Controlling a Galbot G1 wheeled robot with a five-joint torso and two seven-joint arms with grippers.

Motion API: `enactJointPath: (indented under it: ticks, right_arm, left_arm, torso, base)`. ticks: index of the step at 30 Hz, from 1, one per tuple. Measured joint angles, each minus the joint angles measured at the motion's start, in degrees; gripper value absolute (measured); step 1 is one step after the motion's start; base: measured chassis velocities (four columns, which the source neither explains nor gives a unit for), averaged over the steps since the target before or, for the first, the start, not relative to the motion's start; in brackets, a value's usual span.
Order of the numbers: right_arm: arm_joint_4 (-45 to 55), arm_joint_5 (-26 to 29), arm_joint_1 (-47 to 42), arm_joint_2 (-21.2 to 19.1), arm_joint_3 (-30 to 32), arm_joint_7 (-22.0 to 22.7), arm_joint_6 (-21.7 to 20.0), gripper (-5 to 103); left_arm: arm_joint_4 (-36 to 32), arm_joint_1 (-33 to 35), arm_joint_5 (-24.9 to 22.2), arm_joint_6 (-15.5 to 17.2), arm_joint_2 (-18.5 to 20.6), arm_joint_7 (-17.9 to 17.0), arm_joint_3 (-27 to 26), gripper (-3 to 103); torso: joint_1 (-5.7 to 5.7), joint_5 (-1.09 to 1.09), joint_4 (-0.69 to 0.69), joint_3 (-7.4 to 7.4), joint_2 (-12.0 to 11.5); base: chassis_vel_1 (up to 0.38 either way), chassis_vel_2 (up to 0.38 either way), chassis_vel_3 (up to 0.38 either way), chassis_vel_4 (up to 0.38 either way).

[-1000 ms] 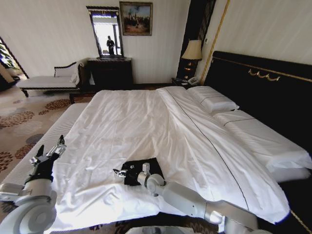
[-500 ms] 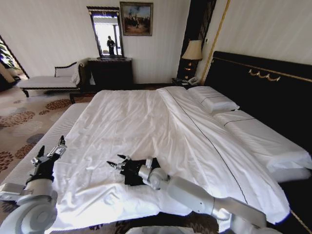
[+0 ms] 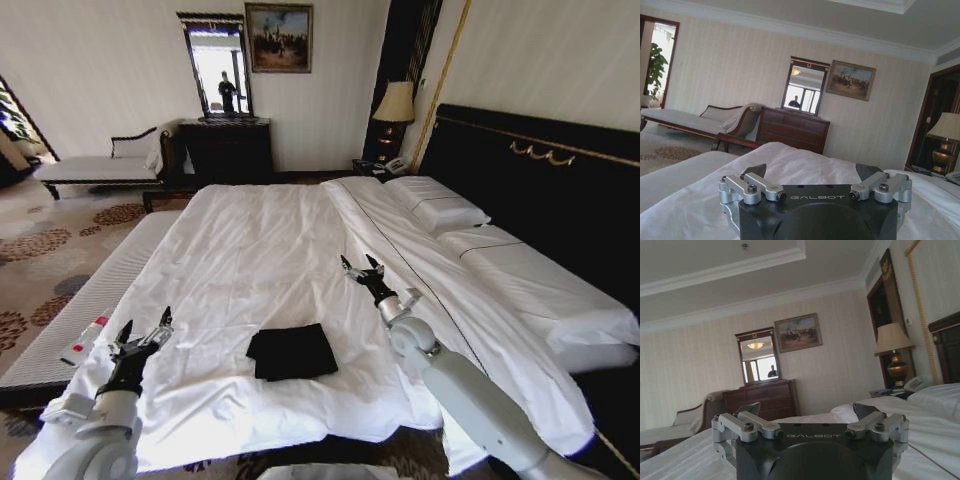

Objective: Fold the clothes on the bed.

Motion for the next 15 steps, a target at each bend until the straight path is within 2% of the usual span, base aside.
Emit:
enactJointPath:
  ticks: [3, 4, 5, 7, 8, 10, 15]
  right_arm:
    - [8.45, -5.31, -12.49, 4.15, 9.87, 0.97, -2.70, 100]
    - [8.45, -5.31, -12.49, 4.15, 9.87, 0.97, -2.70, 100]
    - [11.79, -7.48, -16.25, 6.43, 12.63, 1.72, -3.56, 100]
    - [13.26, -8.54, -17.88, 7.46, 13.80, 2.16, -4.19, 100]
    - [17.75, -11.76, -22.72, 10.64, 17.18, 3.54, -7.24, 100]
    - [21.53, -14.20, -26.95, 13.02, 19.64, 4.68, -10.13, 100]
    - [25.26, -17.53, -31.72, 15.19, 22.83, 4.26, -12.01, 100]
  left_arm:
    - [-1.96, 2.24, 3.94, -2.51, -0.99, 0.41, 1.26, 100]
    - [-1.96, 2.24, 3.94, -2.51, -0.99, 0.41, 1.26, 100]
    - [-3.05, 3.45, 4.65, -3.59, -1.56, 0.80, 1.76, 100]
    - [-3.59, 4.01, 4.91, -4.04, -1.81, 1.00, 1.96, 100]
    - [-5.63, 5.41, 5.61, -5.01, -2.57, 1.42, 2.32, 100]
    - [-7.57, 5.96, 6.49, -5.26, -2.94, 1.57, 2.37, 100]
    - [-9.52, 6.36, 7.74, -4.81, -2.96, 2.21, 2.64, 100]
  torso:
    - [0.01, -0.03, -0.02, 0.00, 0.00]
    - [0.01, -0.03, -0.02, 0.00, 0.00]
    - [0.00, -0.04, -0.01, 0.00, 0.00]
    - [0.00, -0.02, 0.00, 0.00, 0.00]
    - [-0.01, -0.03, 0.02, -0.01, 0.01]
    - [-0.01, -0.03, 0.00, -0.01, 0.01]
    - [0.00, -0.05, 0.00, 0.00, 0.01]
  base:
    - [0.000, 0.000, 0.000, 0.000]
    - [0.000, 0.000, 0.000, 0.000]
    - [0.000, 0.000, 0.000, 0.000]
    - [0.000, 0.000, 0.000, 0.000]
    - [0.000, 0.000, 0.000, 0.000]
    - [0.000, 0.000, 0.000, 0.000]
    - [0.000, 0.000, 0.000, 0.000]
